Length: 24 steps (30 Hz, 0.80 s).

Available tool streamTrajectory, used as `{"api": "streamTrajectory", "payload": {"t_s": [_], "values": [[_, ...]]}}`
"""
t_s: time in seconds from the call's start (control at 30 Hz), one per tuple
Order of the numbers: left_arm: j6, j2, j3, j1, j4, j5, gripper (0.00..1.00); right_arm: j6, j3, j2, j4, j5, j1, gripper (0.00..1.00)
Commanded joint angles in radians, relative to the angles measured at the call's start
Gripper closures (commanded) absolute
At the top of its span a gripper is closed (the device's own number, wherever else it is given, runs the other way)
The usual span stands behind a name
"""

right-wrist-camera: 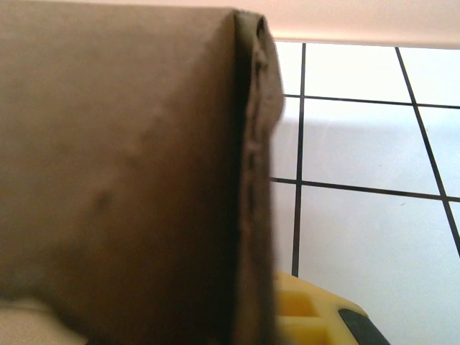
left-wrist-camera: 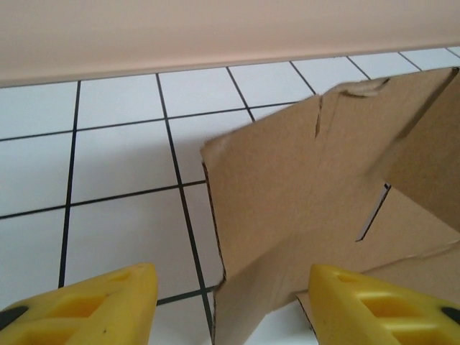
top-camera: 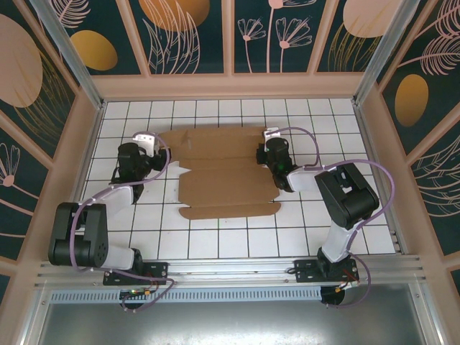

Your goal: Fold the paper box

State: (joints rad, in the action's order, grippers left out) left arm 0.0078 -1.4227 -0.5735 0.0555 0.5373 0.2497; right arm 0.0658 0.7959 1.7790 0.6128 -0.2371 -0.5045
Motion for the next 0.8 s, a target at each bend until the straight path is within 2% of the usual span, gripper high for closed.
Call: {"api": "streamTrajectory", "payload": {"t_s": [0.0, 0.17, 0.3, 0.4, 0.53, 0.77], "values": [[0.050, -0.029, -0.007, -0.014, 0.057, 0.100, 0.44, 0.017, -0.041, 0.014, -0.139, 0.035, 0.005, 1.00], [0.087, -0.101, -0.100, -0.017, -0.050, 0.176, 0.48, 0.016, -0.047, 0.015, -0.130, 0.041, 0.006, 1.00], [0.090, -0.137, -0.159, -0.017, -0.104, 0.183, 0.59, 0.015, -0.043, 0.022, -0.132, 0.045, 0.006, 1.00], [0.081, -0.107, -0.138, -0.017, -0.050, 0.146, 0.74, 0.015, -0.043, 0.023, -0.131, 0.047, 0.004, 1.00], [0.081, -0.052, -0.103, -0.017, 0.007, 0.085, 0.78, 0.017, -0.041, 0.024, -0.135, 0.047, 0.004, 1.00], [0.069, -0.034, -0.080, -0.017, 0.019, 0.061, 0.89, 0.018, -0.035, 0.024, -0.146, 0.044, 0.003, 1.00]]}}
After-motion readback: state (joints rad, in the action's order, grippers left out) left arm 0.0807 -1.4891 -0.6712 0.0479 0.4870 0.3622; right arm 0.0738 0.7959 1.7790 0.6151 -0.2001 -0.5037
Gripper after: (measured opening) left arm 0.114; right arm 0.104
